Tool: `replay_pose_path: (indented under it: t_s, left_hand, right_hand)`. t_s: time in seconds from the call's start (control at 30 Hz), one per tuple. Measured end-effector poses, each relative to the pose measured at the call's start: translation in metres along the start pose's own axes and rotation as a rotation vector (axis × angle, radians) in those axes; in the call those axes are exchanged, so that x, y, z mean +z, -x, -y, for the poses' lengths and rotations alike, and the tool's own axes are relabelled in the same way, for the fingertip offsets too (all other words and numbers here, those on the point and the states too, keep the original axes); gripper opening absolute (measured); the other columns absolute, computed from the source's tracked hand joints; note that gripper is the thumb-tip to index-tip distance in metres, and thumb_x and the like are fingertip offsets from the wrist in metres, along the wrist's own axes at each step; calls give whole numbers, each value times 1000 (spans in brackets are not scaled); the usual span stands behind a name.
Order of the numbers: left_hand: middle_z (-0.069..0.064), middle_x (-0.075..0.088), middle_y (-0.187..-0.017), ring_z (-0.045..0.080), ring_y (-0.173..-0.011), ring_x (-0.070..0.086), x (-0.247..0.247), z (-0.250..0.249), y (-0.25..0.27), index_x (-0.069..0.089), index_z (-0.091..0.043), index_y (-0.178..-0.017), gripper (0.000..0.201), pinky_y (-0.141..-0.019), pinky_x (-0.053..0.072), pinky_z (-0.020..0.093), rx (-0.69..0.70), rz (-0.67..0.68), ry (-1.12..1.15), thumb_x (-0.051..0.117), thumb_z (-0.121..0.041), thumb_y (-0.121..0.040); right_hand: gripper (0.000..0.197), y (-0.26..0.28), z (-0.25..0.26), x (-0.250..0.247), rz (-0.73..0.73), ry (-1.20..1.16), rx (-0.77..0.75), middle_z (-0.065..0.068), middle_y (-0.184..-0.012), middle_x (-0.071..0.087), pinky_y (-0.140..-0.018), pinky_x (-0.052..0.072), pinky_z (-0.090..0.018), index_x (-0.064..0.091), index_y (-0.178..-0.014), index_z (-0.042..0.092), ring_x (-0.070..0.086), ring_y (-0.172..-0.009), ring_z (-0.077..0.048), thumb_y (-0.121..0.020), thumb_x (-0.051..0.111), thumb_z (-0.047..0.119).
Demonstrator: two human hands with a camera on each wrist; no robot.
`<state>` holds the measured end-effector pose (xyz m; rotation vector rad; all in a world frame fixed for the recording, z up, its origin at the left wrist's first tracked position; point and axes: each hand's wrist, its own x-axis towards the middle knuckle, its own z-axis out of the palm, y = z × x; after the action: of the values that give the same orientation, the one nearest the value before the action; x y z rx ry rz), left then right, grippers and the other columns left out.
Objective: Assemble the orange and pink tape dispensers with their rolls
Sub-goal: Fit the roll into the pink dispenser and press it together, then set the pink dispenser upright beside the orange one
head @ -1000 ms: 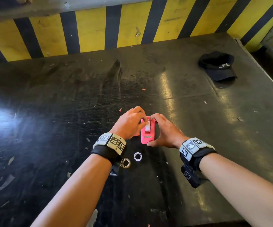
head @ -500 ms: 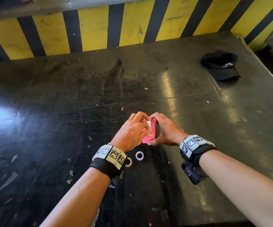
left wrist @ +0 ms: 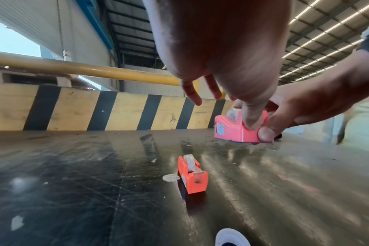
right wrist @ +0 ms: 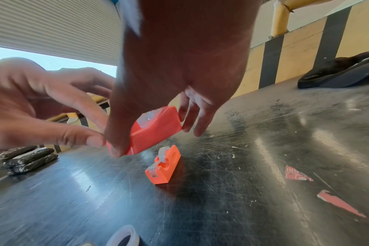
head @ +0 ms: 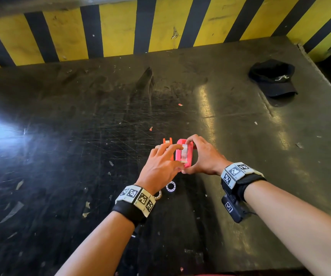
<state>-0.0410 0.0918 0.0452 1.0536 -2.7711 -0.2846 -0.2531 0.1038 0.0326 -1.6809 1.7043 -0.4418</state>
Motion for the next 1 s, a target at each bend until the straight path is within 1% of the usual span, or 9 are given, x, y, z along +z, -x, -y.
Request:
replay_pose_path:
  t_s: [0.17,0.3,0.43,0.53,0.63,0.7,0.9,0.93,1.0]
  left_hand:
    - [-3,57,-135,23,-126,51,3,9,8,75,-29,-88,18,-95,49,45,-123,-8,141,62,-17,-90]
    - [-5,62,-121,18,-107,57,7,27,17,71,-27,-91,19,-89,52,42,-252,74,192,59,-13,-92]
    - [-4,61,-120,17,-113,58,21,45,32,67,-29,-112,21,-95,51,35,-381,311,242,61,-21,-94]
    - [-5,61,-123,16,-113,60,34,55,43,60,-31,-125,37,-98,52,35,-451,431,281,71,-32,-89]
    - [-5,59,-127,16,-106,60,44,60,50,54,-33,-133,54,-96,53,35,-495,490,338,77,-36,-84]
    - [-5,56,-129,16,-110,59,49,61,52,51,-32,-138,65,-99,53,36,-512,539,378,81,-35,-81]
    - [-3,55,-131,17,-119,58,61,62,56,49,-32,-140,78,-103,52,38,-505,579,374,89,-34,-72]
    - [-3,54,-130,17,-119,58,62,62,56,50,-31,-139,79,-103,53,38,-495,580,358,89,-34,-71]
    - [-3,54,-129,17,-118,57,64,63,54,51,-32,-137,77,-102,53,39,-477,587,318,89,-35,-71]
  right_hand:
    - [92,-12,-13,1,41,67,-4,2,-128,50,-95,50,-38,41,-123,32,56,-117,-21,-53,100,39]
    - [94,-30,-21,0,32,129,-4,0,-133,47,-96,52,-42,39,-127,28,58,-116,-26,-54,98,35]
    - [94,-54,-28,5,58,186,7,-2,-137,47,-95,53,-43,38,-129,27,58,-114,-27,-56,96,32]
    - [94,-70,-39,15,69,227,52,-4,-139,48,-94,52,-41,38,-130,26,58,-117,-29,-57,97,30]
    - [94,-80,-53,28,62,237,122,-6,-142,47,-86,47,-35,38,-133,24,59,-116,-32,-60,96,25]
    - [95,-83,-61,35,53,241,152,-8,-143,48,-84,43,-33,37,-135,23,58,-118,-34,-61,96,22]
    - [101,-82,-64,40,57,248,174,-10,-141,51,-81,46,-36,28,-140,26,60,-119,-38,-65,94,18]
    - [106,-79,-62,40,60,237,171,-10,-144,48,-82,49,-39,25,-143,27,58,-122,-39,-64,94,17]
    - [116,-70,-54,41,31,250,169,-10,-157,31,-99,52,-51,19,-148,29,45,-140,-41,-61,95,24]
